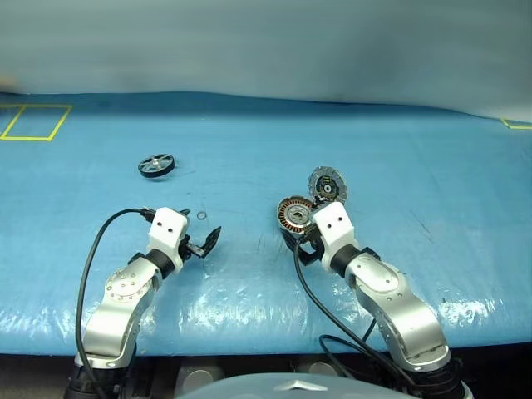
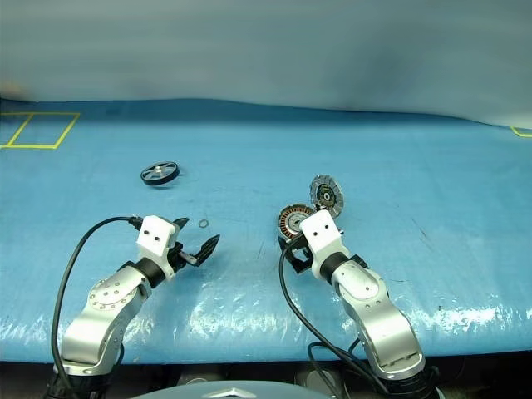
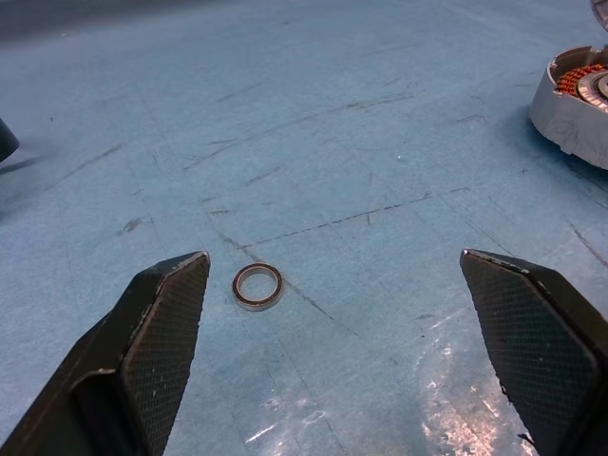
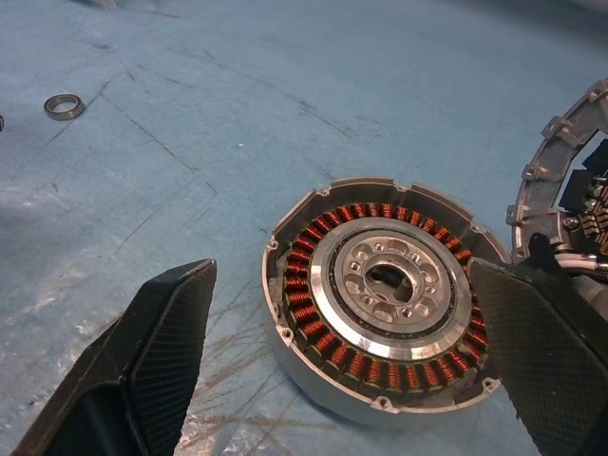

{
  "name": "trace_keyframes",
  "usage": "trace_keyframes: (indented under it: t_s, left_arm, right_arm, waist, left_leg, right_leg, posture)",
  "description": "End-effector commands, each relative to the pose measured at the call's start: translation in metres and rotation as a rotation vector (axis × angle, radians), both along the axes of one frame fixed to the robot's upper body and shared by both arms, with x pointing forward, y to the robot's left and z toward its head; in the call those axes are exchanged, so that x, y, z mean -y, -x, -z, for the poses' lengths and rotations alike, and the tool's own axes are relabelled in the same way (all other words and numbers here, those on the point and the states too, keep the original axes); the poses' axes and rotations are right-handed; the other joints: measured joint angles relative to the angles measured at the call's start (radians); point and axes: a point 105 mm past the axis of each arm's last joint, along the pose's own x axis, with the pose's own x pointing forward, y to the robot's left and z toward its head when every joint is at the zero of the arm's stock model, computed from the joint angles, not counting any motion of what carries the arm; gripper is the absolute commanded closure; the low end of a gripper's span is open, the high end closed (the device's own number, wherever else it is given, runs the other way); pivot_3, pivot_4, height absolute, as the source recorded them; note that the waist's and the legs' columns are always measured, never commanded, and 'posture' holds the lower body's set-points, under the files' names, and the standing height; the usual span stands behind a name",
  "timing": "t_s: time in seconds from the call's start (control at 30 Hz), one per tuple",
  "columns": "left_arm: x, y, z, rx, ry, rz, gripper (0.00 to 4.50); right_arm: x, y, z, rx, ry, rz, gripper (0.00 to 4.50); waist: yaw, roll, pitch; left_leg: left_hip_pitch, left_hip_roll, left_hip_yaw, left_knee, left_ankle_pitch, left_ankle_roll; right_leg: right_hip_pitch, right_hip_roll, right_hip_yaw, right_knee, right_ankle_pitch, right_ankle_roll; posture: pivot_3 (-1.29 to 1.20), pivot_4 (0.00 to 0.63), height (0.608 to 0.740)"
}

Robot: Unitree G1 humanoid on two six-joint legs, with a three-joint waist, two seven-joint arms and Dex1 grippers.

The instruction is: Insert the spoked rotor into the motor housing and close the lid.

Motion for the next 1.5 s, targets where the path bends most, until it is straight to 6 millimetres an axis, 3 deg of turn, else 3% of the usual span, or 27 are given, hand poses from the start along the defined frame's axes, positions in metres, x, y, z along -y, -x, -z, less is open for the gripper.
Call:
trace_keyframes:
  t_s: [0.03, 0.4, 0.67, 1.1, 1.2, 1.4, 1.5]
  left_arm:
    - [0.002, 0.000, -0.007, 0.034, 0.001, 0.006, 0.01]
    - [0.005, -0.001, -0.005, 0.032, 0.019, 0.000, 0.01]
    - [0.005, 0.001, -0.004, 0.037, 0.029, -0.016, 0.01]
    - [0.003, 0.008, 0.003, 0.032, 0.058, -0.073, 0.01]
    - [0.005, 0.007, 0.002, 0.039, 0.069, -0.079, 0.00]
    - [-0.001, 0.007, 0.001, 0.057, 0.084, -0.116, 0.00]
    - [-0.002, 0.010, 0.003, 0.053, 0.088, -0.130, 0.00]
  right_arm:
    - [-0.002, -0.002, -0.011, 0.039, -0.010, -0.002, 0.04]
    - [-0.017, -0.009, -0.012, -0.128, 0.067, -0.092, 0.04]
    - [-0.021, -0.029, -0.013, -0.308, 0.175, -0.093, 0.04]
    - [-0.018, -0.024, 0.000, -0.488, 0.257, -0.120, 0.04]
    - [-0.017, -0.028, 0.004, -0.509, 0.285, -0.118, 0.62]
    - [-0.017, -0.035, 0.011, -0.563, 0.352, -0.151, 2.50]
    - [-0.019, -0.035, 0.017, -0.589, 0.391, -0.180, 2.56]
  waist:
    - [0.000, 0.000, 0.000]
    - [-0.001, 0.000, 0.000]
    - [-0.003, 0.000, 0.000]
    - [-0.004, 0.000, 0.000]
    - [-0.004, 0.000, 0.000]
    - [-0.007, -0.002, -0.002]
    - [-0.011, -0.003, -0.003]
  left_leg:
    - [0.000, 0.000, 0.000, 0.000, 0.000, 0.000]
    - [0.000, 0.000, 0.000, 0.001, 0.000, 0.000]
    - [0.000, 0.000, 0.000, 0.001, 0.000, 0.000]
    - [0.000, 0.000, 0.000, 0.000, 0.000, 0.000]
    - [0.000, 0.000, 0.000, 0.001, 0.000, 0.000]
    - [0.000, 0.000, 0.000, 0.001, 0.000, 0.000]
    - [0.002, 0.000, 0.000, 0.001, 0.000, 0.000]
  right_leg:
    - [0.000, 0.000, 0.000, 0.000, 0.000, 0.000]
    - [0.000, 0.000, 0.000, 0.001, 0.002, -0.003]
    - [0.000, 0.000, 0.000, 0.001, 0.003, -0.004]
    - [-0.001, 0.000, 0.000, 0.001, 0.003, -0.004]
    - [0.000, 0.000, 0.000, 0.001, 0.003, -0.004]
    - [0.000, 0.000, 0.000, 0.001, 0.003, -0.004]
    - [0.002, 0.000, 0.000, 0.001, 0.003, -0.003]
  posture:
    - [0.00, 0.150, 0.740]
    - [0.00, 0.150, 0.740]
    - [0.00, 0.150, 0.740]
    - [0.00, 0.150, 0.740]
    - [0.00, 0.150, 0.740]
    - [0.00, 0.150, 0.740]
    - [0.00, 0.150, 0.740]
